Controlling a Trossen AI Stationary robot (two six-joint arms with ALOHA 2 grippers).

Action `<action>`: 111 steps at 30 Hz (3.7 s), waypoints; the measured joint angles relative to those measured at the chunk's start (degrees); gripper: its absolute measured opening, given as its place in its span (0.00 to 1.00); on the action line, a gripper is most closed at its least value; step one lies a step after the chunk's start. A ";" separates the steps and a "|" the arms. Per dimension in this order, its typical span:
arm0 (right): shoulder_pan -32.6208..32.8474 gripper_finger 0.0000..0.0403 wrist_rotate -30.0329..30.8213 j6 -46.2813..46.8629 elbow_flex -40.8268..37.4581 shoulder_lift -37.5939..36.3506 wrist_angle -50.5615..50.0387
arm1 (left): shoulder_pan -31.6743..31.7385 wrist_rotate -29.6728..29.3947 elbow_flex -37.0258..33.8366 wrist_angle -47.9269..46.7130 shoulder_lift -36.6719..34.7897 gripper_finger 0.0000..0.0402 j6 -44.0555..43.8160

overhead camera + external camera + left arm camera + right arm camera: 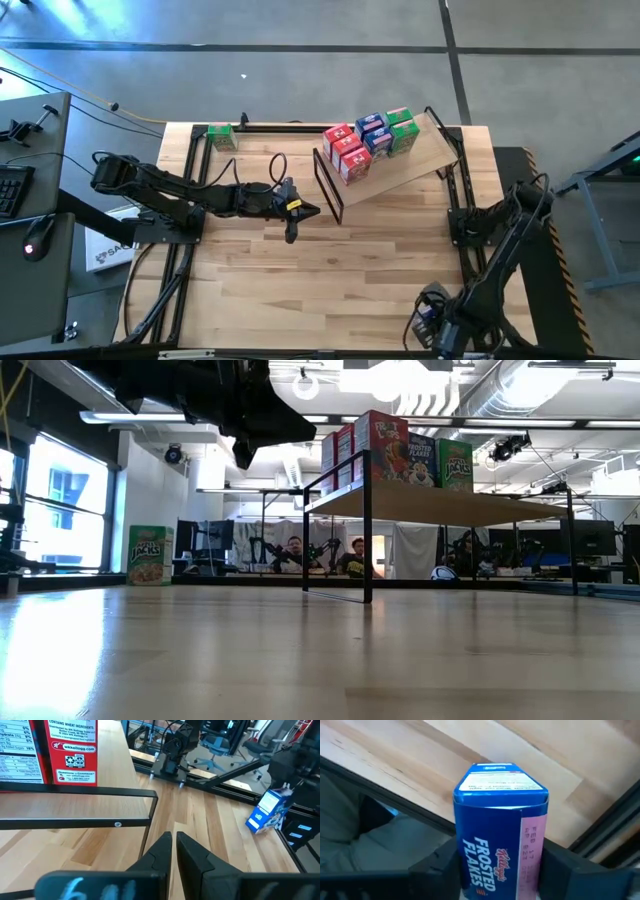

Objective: Stack cereal on shelf
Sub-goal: Put the blue cereal box on the shelf aligned with the blue cereal box

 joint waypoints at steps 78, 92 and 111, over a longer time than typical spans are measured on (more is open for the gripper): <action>-62.33 0.55 38.38 -139.67 26.59 -4.53 -31.56 | -0.02 0.24 0.00 -0.44 -0.02 0.05 -1.42; -57.86 0.38 25.99 -118.74 31.71 -7.87 -31.40 | -0.02 1.46 0.00 -0.39 -0.02 0.05 -0.44; -58.33 0.04 33.56 -102.23 -9.44 -24.68 0.47 | 0.04 1.31 0.00 -0.37 -0.02 0.05 -0.27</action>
